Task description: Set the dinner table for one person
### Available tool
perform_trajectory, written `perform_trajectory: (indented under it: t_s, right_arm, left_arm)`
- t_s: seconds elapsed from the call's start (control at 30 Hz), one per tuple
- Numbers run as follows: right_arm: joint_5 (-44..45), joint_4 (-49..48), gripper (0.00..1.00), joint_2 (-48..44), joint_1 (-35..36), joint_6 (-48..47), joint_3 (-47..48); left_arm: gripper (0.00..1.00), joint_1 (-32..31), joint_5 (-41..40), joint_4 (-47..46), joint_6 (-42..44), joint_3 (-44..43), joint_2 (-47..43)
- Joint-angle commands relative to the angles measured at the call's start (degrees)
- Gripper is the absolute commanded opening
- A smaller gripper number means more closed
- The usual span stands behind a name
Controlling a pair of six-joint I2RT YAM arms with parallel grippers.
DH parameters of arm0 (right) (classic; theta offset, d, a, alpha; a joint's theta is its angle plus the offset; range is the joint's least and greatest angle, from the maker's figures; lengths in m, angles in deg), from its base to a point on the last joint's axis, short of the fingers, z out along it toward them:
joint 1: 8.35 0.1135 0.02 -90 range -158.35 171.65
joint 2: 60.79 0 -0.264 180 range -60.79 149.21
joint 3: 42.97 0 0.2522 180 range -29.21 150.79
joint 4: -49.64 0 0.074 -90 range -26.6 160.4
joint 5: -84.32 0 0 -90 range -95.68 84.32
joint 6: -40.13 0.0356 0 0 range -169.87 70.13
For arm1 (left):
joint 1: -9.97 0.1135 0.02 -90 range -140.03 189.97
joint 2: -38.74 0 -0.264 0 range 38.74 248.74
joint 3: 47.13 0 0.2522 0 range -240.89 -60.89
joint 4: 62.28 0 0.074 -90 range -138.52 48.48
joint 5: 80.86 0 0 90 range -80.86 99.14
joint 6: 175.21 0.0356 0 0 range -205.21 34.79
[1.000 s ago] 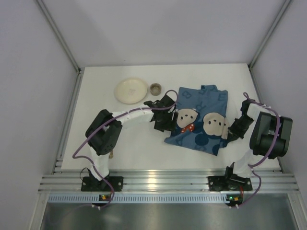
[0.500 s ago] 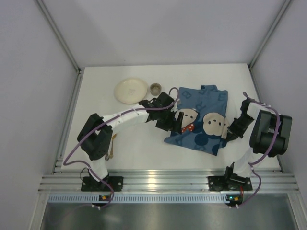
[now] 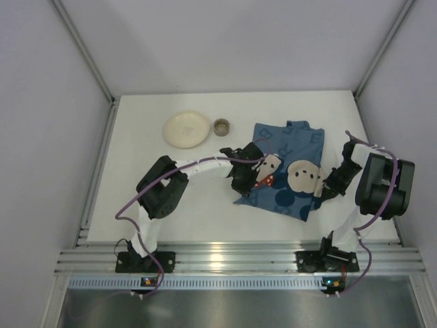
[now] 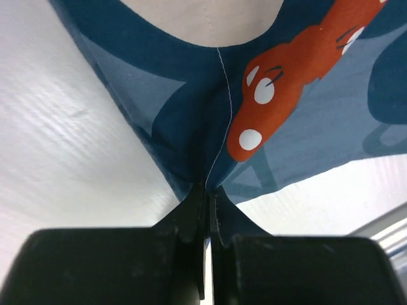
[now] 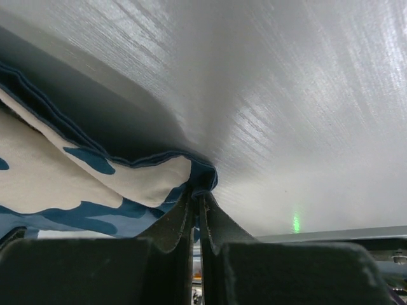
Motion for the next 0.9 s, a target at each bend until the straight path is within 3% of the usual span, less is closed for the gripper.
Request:
perform_trajectory:
  t_s: [0.0,0.33,0.57,0.77,0.87]
  right_arm:
    - [1.64,-13.48,0.00,3.95,0.04,0.35,-1.60]
    - [4.53,-9.35,0.00,-2.54,-1.54,3.34,1.13]
    - [4.80,-5.57,0.00,-11.94,-2.51,7.90,-0.80]
    - [6.38,4.43,0.00,-27.06,-2.60,12.82,-2.57]
    - [12.87,11.30,0.00,-29.79,-1.72,14.67,-3.79]
  left_arm:
    - [0.00,0.73,-8.85,4.63,-0.38,-2.72,-2.76]
    - [0.00,12.94,-15.71,10.16,-8.80,10.98,-21.30]
    - [0.00,13.04,-19.15,18.60,-19.18,22.92,-32.64]
    - [0.00,12.95,-20.11,28.86,-29.46,27.25,-34.94]
    - [0.00,13.04,-21.17,35.72,-35.70,27.25,-34.94]
